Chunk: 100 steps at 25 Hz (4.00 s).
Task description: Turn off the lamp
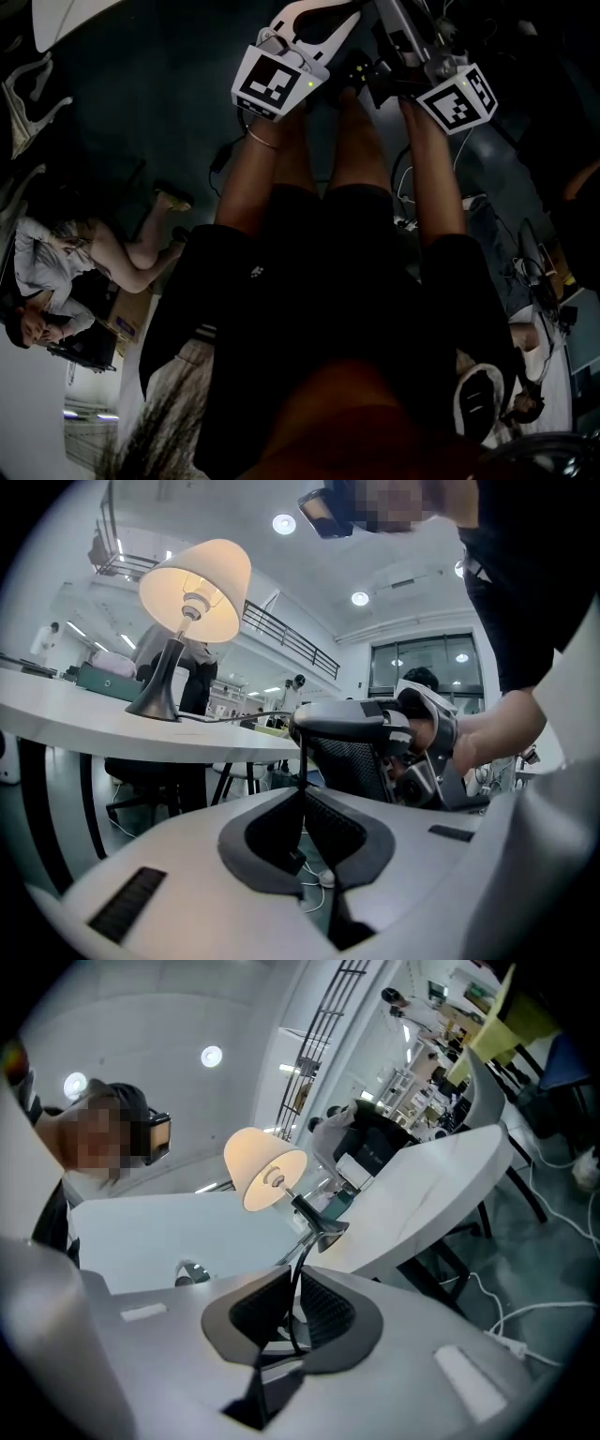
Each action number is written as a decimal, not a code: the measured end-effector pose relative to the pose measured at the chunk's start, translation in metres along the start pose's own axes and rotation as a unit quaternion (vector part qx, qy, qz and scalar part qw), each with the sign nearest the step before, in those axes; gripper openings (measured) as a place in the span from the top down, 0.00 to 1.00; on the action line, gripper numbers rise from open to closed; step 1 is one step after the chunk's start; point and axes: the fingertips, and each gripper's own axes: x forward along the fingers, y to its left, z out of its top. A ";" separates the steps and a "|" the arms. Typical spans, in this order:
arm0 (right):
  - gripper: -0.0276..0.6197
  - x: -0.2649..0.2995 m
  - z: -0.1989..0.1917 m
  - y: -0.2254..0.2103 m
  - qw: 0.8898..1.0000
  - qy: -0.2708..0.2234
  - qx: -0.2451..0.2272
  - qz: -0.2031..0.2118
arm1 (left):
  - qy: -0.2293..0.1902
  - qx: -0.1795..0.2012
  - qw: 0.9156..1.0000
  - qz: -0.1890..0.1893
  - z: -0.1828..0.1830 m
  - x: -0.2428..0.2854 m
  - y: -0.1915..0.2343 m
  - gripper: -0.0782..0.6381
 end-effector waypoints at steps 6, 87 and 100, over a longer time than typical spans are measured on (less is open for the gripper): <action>0.91 -0.016 0.011 -0.002 0.998 -0.016 -0.057 -0.023 | -0.007 0.002 1.000 -0.015 0.012 0.002 -0.009 0.86; 0.86 -0.052 -0.028 -0.028 0.995 -0.021 0.060 -0.073 | 0.040 0.020 0.995 -0.089 -0.033 -0.007 -0.017 0.82; 0.86 -0.054 -0.028 -0.026 0.994 -0.038 0.088 -0.059 | 0.043 0.011 0.995 -0.090 -0.040 0.002 -0.022 0.84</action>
